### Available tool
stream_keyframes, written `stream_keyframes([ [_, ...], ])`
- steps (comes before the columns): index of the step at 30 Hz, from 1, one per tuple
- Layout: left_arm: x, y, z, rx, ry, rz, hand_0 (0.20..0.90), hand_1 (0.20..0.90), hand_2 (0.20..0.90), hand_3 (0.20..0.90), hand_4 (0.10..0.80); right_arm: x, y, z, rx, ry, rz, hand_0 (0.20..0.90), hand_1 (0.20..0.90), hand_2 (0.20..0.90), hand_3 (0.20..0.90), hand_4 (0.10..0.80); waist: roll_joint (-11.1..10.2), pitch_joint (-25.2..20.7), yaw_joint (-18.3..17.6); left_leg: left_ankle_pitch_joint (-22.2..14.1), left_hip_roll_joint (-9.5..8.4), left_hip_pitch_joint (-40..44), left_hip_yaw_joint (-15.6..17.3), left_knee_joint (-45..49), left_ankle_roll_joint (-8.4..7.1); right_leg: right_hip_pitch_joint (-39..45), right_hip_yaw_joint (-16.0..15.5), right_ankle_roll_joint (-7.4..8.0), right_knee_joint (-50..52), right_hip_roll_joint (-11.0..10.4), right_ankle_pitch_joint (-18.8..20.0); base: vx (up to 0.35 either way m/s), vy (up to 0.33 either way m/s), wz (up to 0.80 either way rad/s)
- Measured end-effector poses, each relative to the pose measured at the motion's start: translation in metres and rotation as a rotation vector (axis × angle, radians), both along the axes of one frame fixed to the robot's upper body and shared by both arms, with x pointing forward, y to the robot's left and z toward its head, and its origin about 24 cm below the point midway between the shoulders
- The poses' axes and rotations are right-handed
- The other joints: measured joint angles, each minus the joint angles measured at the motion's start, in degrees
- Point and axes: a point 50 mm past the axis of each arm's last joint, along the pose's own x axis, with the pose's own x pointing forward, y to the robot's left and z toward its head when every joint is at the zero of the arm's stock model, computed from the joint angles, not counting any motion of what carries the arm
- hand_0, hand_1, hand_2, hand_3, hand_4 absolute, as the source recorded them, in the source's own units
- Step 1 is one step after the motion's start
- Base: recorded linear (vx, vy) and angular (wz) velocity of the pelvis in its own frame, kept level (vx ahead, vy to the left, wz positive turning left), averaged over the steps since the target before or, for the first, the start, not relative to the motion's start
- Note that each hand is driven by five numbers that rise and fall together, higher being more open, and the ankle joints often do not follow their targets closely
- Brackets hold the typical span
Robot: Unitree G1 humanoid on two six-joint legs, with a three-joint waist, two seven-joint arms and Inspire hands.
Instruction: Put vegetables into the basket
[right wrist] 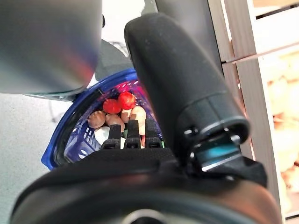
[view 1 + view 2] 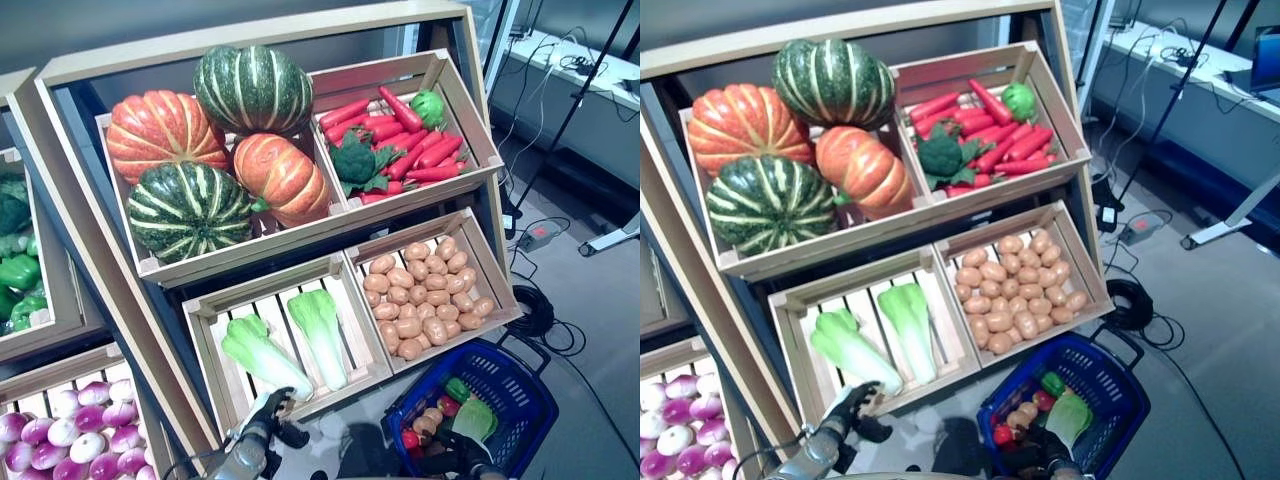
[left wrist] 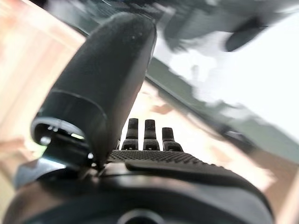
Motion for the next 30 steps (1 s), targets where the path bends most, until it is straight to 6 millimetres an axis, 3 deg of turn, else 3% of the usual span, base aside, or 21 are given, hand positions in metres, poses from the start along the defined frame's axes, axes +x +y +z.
stream_keyframes([
  [3,0.023,0.000,0.039,-0.079,-0.152,-0.058,0.900,0.900,0.900,0.900,0.800,-0.001,-0.005,0.001,-0.012,0.000,0.002,0.900,0.900,0.900,0.900,0.800,0.7,0.7,0.4,0.0,0.02,-0.7,-0.1,0.0,-0.03,-0.6,-0.1,0.02,0.0,0.0,0.0,-0.062,0.013,0.03],
  [8,0.045,0.007,0.072,-0.132,-0.271,-0.046,0.900,0.900,0.900,0.900,0.800,0.001,-0.013,0.003,-0.025,-0.002,0.008,0.900,0.900,0.900,0.900,0.800,1.9,1.7,0.9,0.1,0.09,-2.0,-0.3,0.0,-0.12,-1.8,-0.2,-0.04,0.0,0.1,0.1,-0.066,0.013,0.01],
  [15,0.052,0.023,0.088,-0.109,-0.295,-0.050,0.900,0.900,0.900,0.900,0.800,0.011,-0.020,0.008,-0.040,-0.037,0.011,0.900,0.900,0.900,0.900,0.800,2.4,3.7,1.9,0.6,0.34,-3.8,-0.6,0.0,-0.47,-3.6,-0.4,-0.25,0.0,0.4,0.3,-0.076,0.025,0.01],
  [19,0.060,0.045,0.097,0.097,-0.327,-0.082,0.900,0.900,0.900,0.900,0.800,0.032,-0.029,0.018,-0.065,-0.107,0.024,0.900,0.900,0.900,0.900,0.800,2.9,6.1,1.8,1.6,0.36,-6.5,-0.9,0.0,-0.57,-6.2,-0.6,-0.55,0.0,0.4,1.2,-0.110,0.043,0.04],
  [23,0.084,0.068,0.126,0.531,-0.481,-0.187,0.900,0.900,0.900,0.900,0.800,0.056,-0.038,0.031,-0.095,-0.185,0.042,0.900,0.900,0.900,0.900,0.800,2.9,9.7,1.9,2.9,0.30,-9.1,-1.4,0.0,-0.64,-8.6,-0.8,-0.72,0.2,0.5,2.4,-0.117,0.027,0.04],
  [27,0.110,0.073,0.164,0.844,-0.669,-0.289,0.900,0.900,0.900,0.900,0.800,0.071,-0.037,0.038,-0.097,-0.247,0.067,0.900,0.900,0.900,0.900,0.800,2.0,12.4,1.8,3.8,0.32,-11.6,-1.9,0.1,-0.95,-10.9,-1.6,-0.92,0.2,0.8,3.1,-0.165,-0.010,0.06],
  [30,0.138,0.066,0.195,1.050,-0.869,-0.321,0.900,0.900,0.900,0.900,0.800,0.098,-0.029,0.051,-0.080,-0.320,0.099,0.900,0.900,0.900,0.900,0.800,0.3,17.1,1.7,4.4,0.21,-14.4,-2.1,1.4,-1.16,-13.1,-1.7,-1.30,0.5,0.9,4.3,-0.149,-0.003,-0.01],
])
